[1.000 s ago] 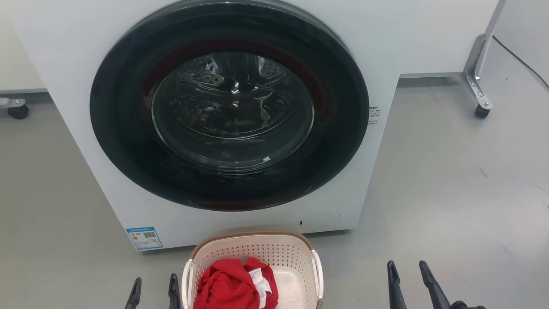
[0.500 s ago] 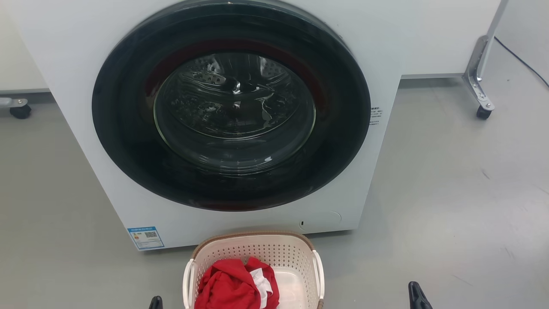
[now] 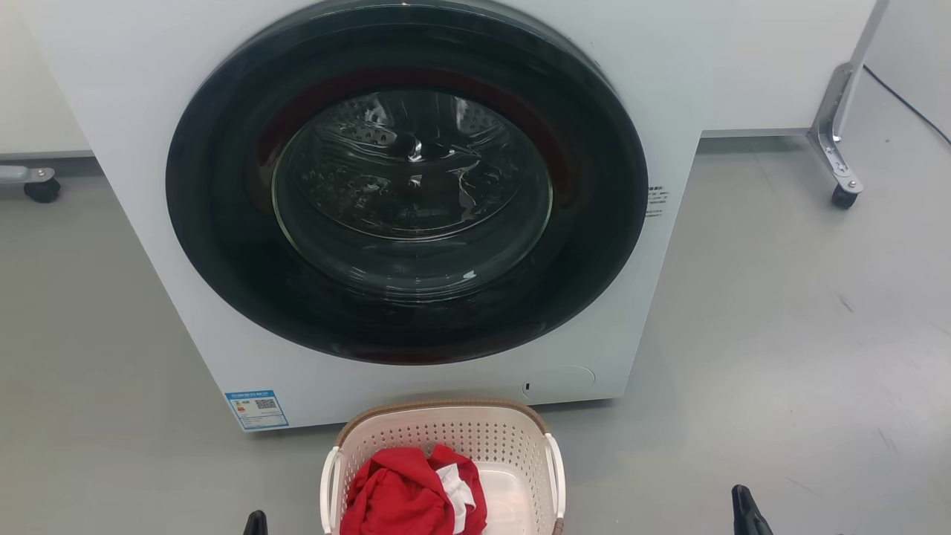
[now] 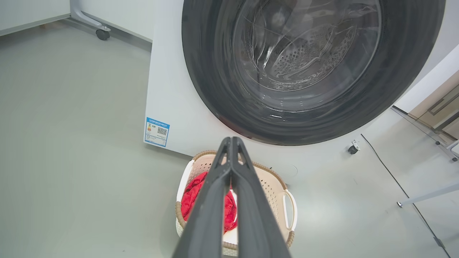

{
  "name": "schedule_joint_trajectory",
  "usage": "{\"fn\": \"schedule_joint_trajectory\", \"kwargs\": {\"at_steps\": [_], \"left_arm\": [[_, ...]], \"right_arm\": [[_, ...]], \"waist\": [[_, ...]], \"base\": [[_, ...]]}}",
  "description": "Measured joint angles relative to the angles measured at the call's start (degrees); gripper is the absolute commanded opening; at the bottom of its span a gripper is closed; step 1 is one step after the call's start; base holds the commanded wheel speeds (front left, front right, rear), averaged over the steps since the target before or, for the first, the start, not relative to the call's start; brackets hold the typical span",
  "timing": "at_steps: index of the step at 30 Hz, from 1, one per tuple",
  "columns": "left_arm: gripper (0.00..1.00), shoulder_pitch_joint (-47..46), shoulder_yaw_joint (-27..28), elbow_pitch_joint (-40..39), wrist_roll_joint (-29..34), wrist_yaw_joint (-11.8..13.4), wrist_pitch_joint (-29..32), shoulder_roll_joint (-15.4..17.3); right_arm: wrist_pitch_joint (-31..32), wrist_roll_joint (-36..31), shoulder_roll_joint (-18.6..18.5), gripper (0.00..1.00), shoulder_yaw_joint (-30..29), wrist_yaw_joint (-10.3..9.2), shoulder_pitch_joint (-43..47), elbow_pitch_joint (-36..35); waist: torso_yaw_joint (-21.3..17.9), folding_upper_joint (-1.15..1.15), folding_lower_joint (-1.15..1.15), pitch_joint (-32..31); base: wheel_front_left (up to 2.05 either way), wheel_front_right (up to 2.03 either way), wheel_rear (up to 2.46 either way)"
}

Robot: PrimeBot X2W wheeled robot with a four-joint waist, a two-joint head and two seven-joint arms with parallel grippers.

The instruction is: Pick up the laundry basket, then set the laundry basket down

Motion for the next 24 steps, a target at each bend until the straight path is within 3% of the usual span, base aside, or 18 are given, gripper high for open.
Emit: {"fn": "schedule_joint_trajectory", "kwargs": {"at_steps": [24], "left_arm": [[0.00,-3.51,3.72,2.54,-18.19,-3.36,5.24,-0.23]], "right_arm": [[5.11,18.24,0.33,0.00,-6.14,3.46,-2.55,2.31]], "waist": [[0.80,0.00,0.00,0.00]], "base": [[0.00,0.00,0.00]]}}
